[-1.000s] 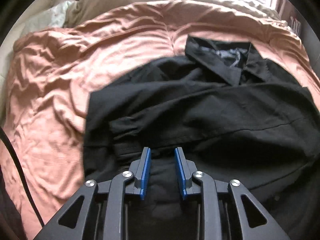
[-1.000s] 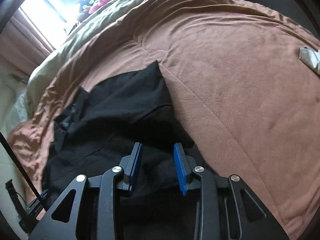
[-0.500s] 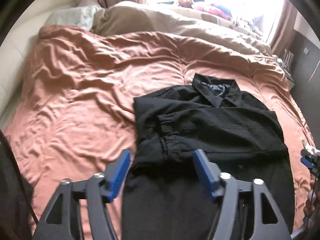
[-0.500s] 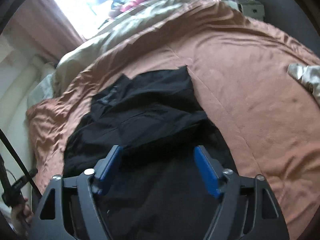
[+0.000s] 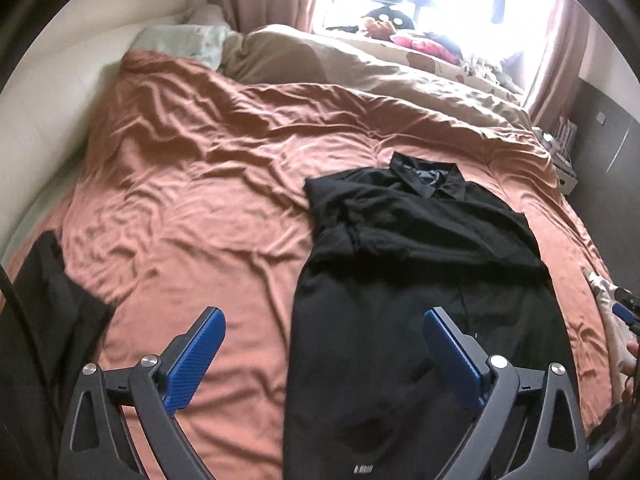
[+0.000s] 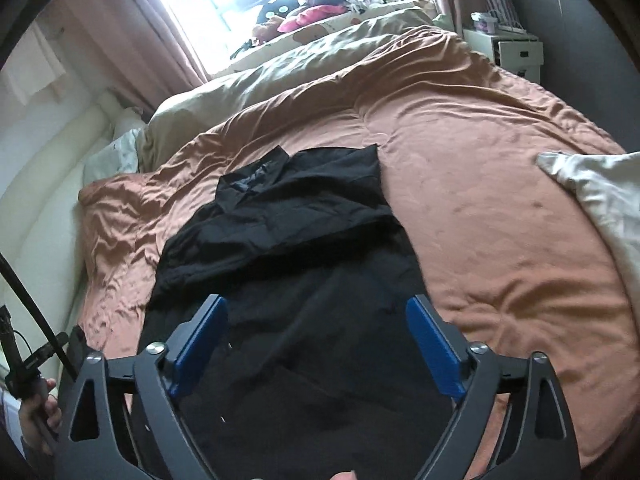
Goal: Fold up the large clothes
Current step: 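Fold the hem up toward the collar with both tools and release, then move both open tools to the hem end of the folded black shirt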
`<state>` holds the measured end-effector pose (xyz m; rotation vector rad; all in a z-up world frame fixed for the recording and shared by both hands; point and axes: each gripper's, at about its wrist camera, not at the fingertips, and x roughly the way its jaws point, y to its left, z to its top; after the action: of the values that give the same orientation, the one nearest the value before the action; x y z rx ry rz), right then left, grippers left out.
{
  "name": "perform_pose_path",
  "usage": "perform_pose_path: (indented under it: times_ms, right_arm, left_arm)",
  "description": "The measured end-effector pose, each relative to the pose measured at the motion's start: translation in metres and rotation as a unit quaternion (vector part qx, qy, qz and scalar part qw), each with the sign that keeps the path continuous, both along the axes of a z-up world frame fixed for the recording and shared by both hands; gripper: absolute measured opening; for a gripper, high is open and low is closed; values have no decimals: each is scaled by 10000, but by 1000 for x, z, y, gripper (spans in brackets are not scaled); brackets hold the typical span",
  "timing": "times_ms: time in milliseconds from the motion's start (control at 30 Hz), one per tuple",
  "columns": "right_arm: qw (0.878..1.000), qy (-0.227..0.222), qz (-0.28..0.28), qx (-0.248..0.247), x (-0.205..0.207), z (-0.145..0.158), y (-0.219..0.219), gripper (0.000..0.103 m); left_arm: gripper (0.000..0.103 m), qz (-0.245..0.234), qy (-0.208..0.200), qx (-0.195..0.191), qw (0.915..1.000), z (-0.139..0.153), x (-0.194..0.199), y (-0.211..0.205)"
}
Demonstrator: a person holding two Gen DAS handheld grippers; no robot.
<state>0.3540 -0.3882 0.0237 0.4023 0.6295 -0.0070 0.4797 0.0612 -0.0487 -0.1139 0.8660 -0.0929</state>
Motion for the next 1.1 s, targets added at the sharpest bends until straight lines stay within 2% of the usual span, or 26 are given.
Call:
perform_pose_path:
  times_ms: [233, 500, 567, 733, 800, 867, 900, 1100]
  right_arm:
    - [9990, 352, -86, -244, -41, -12, -9, 95]
    - [9983, 440, 9, -386, -91, -14, -14, 95]
    - [9985, 418, 35, -347, -105, -20, -20, 95]
    - [9987, 506, 52, 3, -138, -51, -39, 95]
    - [9983, 560, 110, 140, -148, -63, -44, 92]
    - [9975, 646, 186, 213, -154, -74, -46, 73]
    - [9968, 674, 281, 311, -157, -80, -47, 71]
    - [9903, 704, 639, 1012, -157, -113, -60, 70]
  left_arm:
    - [100, 223, 62, -268, 9994, -25, -59, 32]
    - [99, 267, 130, -330, 9990, -53, -115, 49]
    - [96, 239, 158, -343, 9990, -59, -125, 51]
    - [89, 134, 276, -462, 9985, -74, -149, 50]
    - [83, 64, 322, -443, 9985, -79, -155, 47]
    - [76, -1, 421, -504, 9978, -85, -162, 45]
    - [75, -40, 479, -566, 9972, -90, -165, 45]
    - [67, -76, 767, -700, 9946, -111, -171, 43]
